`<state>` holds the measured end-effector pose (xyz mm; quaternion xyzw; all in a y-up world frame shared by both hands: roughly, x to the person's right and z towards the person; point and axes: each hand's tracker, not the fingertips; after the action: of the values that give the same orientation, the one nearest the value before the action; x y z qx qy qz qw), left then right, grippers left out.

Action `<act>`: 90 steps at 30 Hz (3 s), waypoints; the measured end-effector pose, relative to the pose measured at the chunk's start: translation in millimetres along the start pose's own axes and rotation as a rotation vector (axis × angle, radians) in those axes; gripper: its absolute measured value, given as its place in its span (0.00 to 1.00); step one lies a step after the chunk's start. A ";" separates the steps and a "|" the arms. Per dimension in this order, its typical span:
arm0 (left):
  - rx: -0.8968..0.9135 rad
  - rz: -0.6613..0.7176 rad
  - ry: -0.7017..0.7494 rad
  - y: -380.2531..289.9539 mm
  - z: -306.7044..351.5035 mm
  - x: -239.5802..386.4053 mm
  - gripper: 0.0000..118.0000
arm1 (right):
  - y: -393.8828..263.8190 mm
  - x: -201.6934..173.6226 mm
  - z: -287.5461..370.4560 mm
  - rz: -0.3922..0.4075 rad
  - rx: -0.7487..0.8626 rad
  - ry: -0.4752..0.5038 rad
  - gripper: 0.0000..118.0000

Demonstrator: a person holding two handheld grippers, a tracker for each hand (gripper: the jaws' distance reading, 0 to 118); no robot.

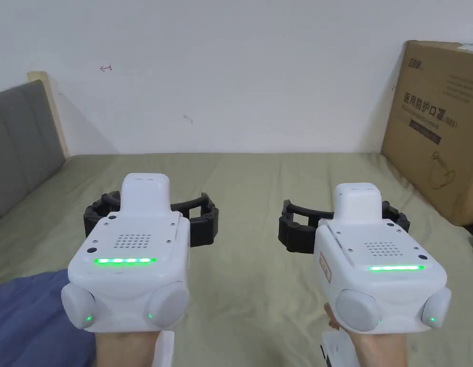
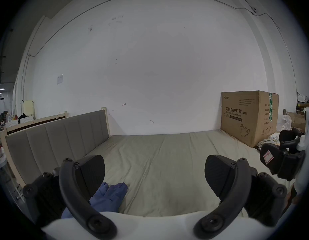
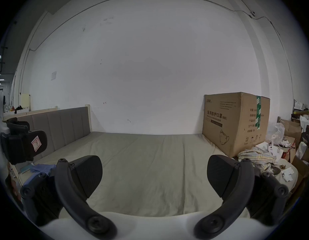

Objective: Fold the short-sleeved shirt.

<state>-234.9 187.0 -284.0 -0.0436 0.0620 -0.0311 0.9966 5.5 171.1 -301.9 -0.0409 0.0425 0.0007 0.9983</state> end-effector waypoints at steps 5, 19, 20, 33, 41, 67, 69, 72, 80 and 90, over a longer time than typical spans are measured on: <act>0.007 -0.010 0.001 -6.5 -0.6 -0.2 0.98 | -2.4 0.0 1.0 0.012 -0.008 -0.013 1.00; 0.019 0.023 0.002 -14.7 -5.3 -5.6 0.98 | -14.4 7.3 -2.3 -0.018 -0.018 -0.015 1.00; 0.026 0.026 -0.007 -16.4 -4.8 -6.6 0.98 | -14.9 7.7 -2.5 -0.022 -0.018 -0.017 1.00; 0.045 0.025 -0.043 -18.7 0.1 -7.8 0.98 | -21.2 7.4 0.4 0.029 0.003 -0.062 1.00; 0.014 -0.023 -0.051 -22.9 -2.1 -5.7 0.98 | -24.6 14.9 -2.1 -0.014 -0.002 -0.086 1.00; -0.010 0.026 -0.023 -27.3 -5.9 -16.4 0.98 | -24.6 11.2 3.1 0.028 0.006 -0.087 1.00; -0.009 0.026 -0.027 -27.3 -5.4 -16.5 0.98 | -24.8 11.0 3.4 0.031 0.006 -0.090 1.00; -0.010 0.032 -0.033 -27.4 -5.2 -16.6 0.98 | -25.6 11.4 2.5 0.026 0.000 -0.085 1.00; -0.013 0.004 -0.041 -28.2 -5.5 -14.9 0.98 | -26.8 11.7 2.5 0.034 -0.001 -0.085 1.00; -0.012 0.004 -0.038 -26.2 -5.1 -14.1 0.98 | -27.6 13.9 2.3 0.040 0.001 -0.120 1.00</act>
<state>-251.0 161.5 -284.9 -0.0498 0.0432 -0.0278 0.9974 19.6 143.8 -298.6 -0.0396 -0.0166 0.0229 0.9988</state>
